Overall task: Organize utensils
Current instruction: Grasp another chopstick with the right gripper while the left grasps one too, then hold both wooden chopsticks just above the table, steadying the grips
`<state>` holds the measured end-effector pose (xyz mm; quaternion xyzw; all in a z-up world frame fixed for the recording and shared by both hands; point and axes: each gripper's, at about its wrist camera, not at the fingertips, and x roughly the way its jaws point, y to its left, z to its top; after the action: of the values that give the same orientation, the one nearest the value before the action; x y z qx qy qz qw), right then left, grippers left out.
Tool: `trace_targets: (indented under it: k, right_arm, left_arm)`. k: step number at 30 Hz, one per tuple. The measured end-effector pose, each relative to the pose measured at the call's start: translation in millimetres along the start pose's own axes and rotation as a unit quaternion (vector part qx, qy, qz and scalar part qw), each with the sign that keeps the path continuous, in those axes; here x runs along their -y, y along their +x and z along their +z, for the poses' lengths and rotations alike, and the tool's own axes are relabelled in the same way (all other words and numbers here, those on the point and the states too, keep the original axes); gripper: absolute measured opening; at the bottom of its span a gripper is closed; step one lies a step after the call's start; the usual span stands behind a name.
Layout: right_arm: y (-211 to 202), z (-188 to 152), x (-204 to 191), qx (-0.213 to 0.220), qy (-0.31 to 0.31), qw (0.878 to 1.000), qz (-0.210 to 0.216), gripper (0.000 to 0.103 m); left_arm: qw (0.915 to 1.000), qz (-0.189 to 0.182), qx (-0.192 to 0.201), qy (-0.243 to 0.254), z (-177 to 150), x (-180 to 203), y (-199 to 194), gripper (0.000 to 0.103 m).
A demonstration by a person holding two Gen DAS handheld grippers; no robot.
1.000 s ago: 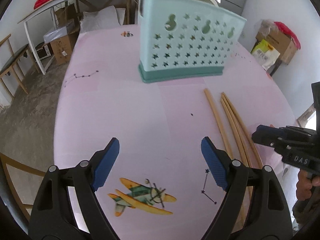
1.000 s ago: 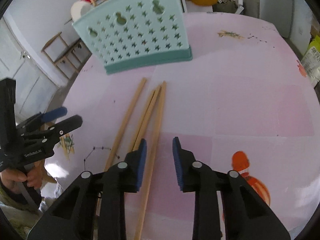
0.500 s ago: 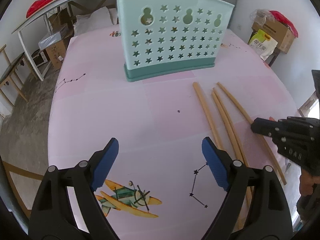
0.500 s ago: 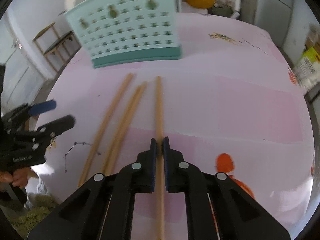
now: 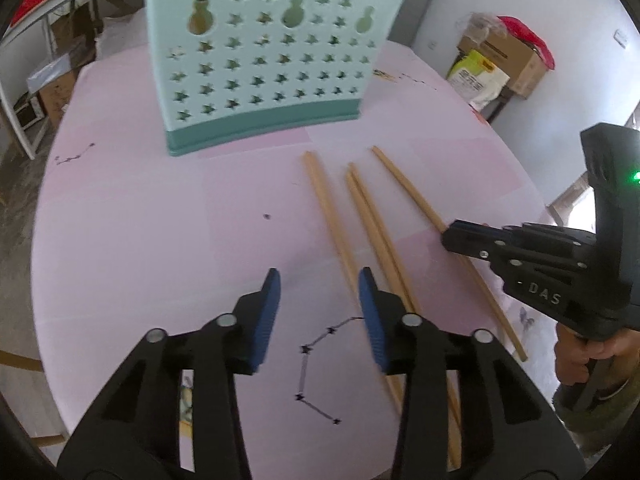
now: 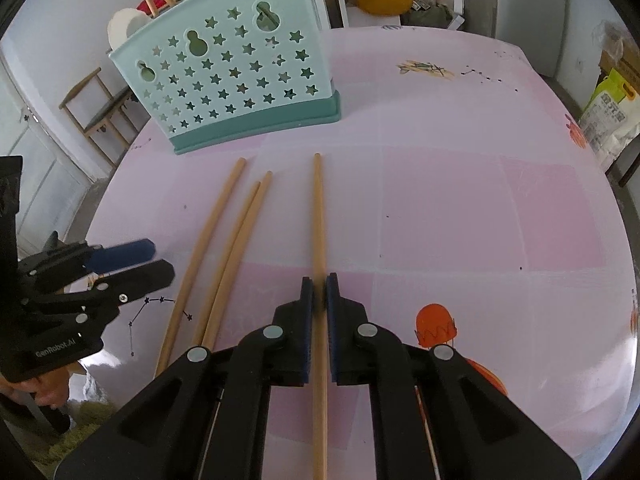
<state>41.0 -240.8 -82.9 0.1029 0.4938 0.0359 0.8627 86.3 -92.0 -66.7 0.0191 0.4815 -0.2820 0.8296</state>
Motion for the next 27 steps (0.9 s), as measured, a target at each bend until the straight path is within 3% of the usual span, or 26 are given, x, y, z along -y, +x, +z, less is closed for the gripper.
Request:
trace_targets:
  k: [4,9,12,23,27]
  right_arm:
    - [0,0,1,0.003,-0.001,1.000,0.001,0.007]
    - [0,-2,1,0.006,0.001,1.000,0.002,0.007]
    - [0,-2,2,0.007,0.001,1.000,0.003,0.007]
    - [-1,-2,2,0.008,-0.002,1.000,0.005,0.007]
    - [-1,-2,3,0.010,-0.002,1.000,0.008,0.007]
  left_arm:
    - [0.9998,-0.004,-0.008,0.016,0,11,6,0.031]
    - [0.9989,0.021,-0.007,0.041,2,23,15,0.020]
    - [0.9988,0.033,-0.008,0.036,4,20,16,0.007]
    - [0.9973,0.048,-0.030,-0.046,-11,-21,-6,0.004]
    - [0.9964,0.060,-0.032,-0.052,-14,-27,-11,0.008]
